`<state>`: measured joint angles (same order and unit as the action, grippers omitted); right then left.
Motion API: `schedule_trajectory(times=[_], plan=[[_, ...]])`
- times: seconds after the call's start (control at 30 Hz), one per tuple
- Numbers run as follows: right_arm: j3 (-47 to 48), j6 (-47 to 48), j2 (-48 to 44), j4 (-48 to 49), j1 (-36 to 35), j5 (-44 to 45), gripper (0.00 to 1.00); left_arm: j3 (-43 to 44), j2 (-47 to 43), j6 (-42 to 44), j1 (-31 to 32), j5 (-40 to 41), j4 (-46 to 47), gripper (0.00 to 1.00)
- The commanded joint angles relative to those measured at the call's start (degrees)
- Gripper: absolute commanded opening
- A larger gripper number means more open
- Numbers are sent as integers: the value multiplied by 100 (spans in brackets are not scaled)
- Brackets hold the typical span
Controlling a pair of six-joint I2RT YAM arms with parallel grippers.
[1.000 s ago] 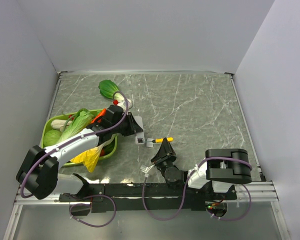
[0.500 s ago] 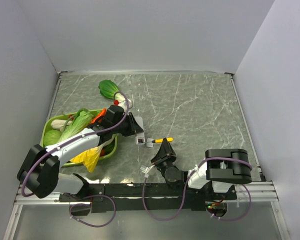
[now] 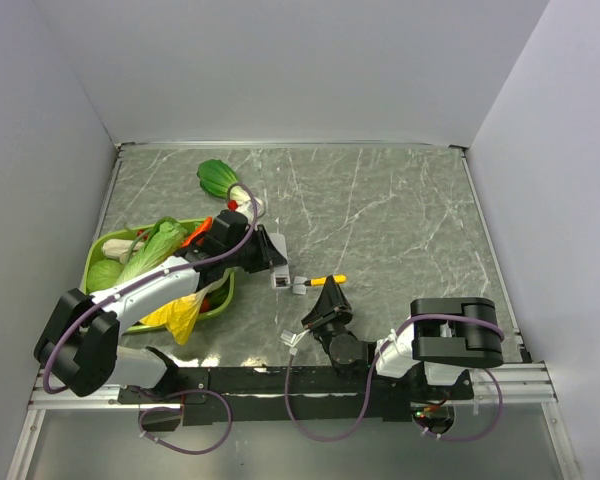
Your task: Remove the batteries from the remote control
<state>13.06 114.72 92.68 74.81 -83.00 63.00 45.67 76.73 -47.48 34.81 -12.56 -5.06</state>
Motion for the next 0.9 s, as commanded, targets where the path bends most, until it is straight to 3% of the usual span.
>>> schedule_trajectory(times=[0.0,0.87], plan=[[-32,1791,-75,1915,38,45,0,223,-70,-33,17,51,199,1],[100,1931,-5,1915,179,-25,0,126,-158,-68,26,-71,286,1]])
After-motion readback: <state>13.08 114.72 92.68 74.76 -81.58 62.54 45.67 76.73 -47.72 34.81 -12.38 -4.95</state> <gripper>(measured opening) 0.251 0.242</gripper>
